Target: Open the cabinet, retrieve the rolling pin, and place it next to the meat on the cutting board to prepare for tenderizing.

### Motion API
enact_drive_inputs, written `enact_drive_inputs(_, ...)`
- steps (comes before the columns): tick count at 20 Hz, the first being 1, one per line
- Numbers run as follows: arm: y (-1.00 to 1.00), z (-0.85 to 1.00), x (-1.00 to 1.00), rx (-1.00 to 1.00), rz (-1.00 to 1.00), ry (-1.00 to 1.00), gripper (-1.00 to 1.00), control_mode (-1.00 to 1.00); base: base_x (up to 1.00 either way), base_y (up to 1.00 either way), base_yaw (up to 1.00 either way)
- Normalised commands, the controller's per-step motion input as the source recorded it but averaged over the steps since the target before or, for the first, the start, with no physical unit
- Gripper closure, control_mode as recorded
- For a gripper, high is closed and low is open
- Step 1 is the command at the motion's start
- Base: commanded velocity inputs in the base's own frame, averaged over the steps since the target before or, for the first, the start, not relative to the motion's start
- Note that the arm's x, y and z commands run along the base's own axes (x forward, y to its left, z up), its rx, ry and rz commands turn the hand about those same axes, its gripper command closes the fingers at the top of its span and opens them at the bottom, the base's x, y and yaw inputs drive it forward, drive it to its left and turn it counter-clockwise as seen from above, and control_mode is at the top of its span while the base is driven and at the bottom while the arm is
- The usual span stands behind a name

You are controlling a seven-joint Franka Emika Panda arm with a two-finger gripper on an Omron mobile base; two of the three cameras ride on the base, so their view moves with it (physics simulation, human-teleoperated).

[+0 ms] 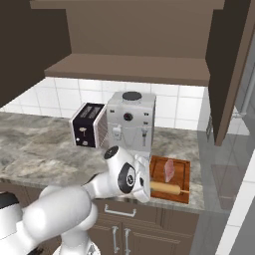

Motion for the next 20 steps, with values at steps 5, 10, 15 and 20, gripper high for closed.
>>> enact_drive_inputs(5,0.0,-0.1,0.08,0.04,0.0,0.0,1.0,-1.0,0.0,0.0,0.0)
enact_drive_inputs(10,-0.05,-0.07,0.05,0.06,0.0,0.0,1.0,-1.0,0.0,0.0,0.0)
enact_drive_inputs(15,-0.11,-0.07,0.05,0.05,0.0,0.0,1.0,-1.0,0.0,0.0,0.0)
enact_drive_inputs(20,-0.09,-0.16,0.02,0.03,0.0,0.0,1.0,-1.0,0.0,0.0,0.0)
